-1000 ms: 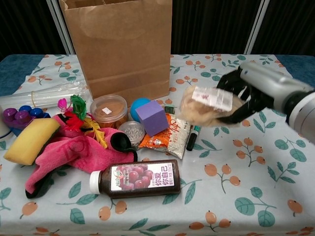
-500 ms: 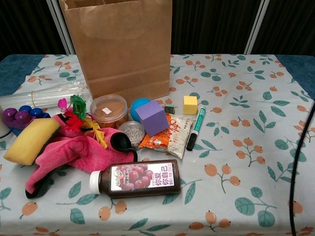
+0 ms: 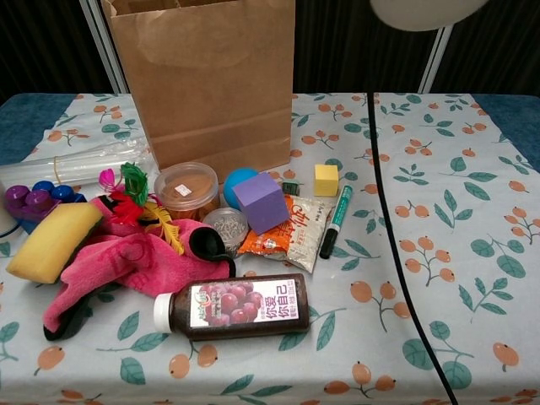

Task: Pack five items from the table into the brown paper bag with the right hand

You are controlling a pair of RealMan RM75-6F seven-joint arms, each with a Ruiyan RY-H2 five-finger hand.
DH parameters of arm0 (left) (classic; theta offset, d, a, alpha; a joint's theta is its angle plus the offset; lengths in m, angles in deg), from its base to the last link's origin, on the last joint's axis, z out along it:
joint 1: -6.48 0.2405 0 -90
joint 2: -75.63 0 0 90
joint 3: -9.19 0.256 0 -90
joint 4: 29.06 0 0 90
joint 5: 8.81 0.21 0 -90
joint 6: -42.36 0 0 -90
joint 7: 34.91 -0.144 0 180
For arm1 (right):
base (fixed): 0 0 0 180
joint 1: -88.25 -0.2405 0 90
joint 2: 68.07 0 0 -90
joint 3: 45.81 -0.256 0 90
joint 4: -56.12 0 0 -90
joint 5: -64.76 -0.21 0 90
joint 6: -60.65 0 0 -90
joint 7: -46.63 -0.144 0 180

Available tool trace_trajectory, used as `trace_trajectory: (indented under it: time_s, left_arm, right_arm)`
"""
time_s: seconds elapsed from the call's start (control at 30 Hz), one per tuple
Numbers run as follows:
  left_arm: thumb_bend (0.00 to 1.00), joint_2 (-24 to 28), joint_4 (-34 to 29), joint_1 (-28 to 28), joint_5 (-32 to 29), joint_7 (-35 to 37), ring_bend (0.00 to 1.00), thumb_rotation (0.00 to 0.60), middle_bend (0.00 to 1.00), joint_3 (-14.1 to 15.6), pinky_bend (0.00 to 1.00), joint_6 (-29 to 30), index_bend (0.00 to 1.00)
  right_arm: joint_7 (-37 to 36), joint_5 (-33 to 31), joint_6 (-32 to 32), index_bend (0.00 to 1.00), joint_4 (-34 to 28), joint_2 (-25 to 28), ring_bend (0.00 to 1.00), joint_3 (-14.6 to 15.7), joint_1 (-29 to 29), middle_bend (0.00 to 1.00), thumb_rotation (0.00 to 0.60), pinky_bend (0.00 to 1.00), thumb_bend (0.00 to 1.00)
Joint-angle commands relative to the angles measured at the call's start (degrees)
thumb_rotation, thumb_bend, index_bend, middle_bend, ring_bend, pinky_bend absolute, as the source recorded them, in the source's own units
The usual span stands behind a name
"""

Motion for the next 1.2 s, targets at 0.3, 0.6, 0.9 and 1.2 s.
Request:
trace_trajectory:
  time_s: [0.3, 0.6, 0.9, 1.2]
  left_arm:
    - [0.05, -0.56, 0.8, -0.72, -0.66, 0.8, 0.06, 0.6, 0.1, -0.47, 0.16, -1.05, 0.11]
    - [0.05, -0.56, 1.01, -0.56, -0.67, 1.15, 0.06, 0.6, 0.1, -0.39, 0.16, -0.7, 0.11]
    - [0.05, -0.26, 0.39, -0.57, -0.43, 0.75, 0.06, 0.6, 0.1, -0.29, 0.16, -0.54, 0.11]
    - [0.05, -0.18, -1.08, -0.61, 0.81, -0.83, 0.06, 0.6, 0.1, 0.26, 0.16, -0.04, 0.11]
  right_arm:
    - [-3.78, -3.09, -7.23, 0.46, 11.0, -4.88, 0.29, 2.49, -4.8, 0.43, 0.6, 0.29, 0.11]
    - [-4.84, -3.23, -7.25, 0.3, 8.37, -3.02, 0.18, 3.61, -3.74, 0.33, 0.6, 0.17, 0.0]
    - [-5.62, -0.33, -2.34, 0.28, 0.32, 1.68, 0.17, 3.42, -1.35, 0.32, 0.6, 0.15, 0.0]
    - [-5.78, 2.64, 3.36, 0.28, -18.15, 13.24, 0.17, 3.6, 6.71, 0.33, 0.6, 0.15, 0.0]
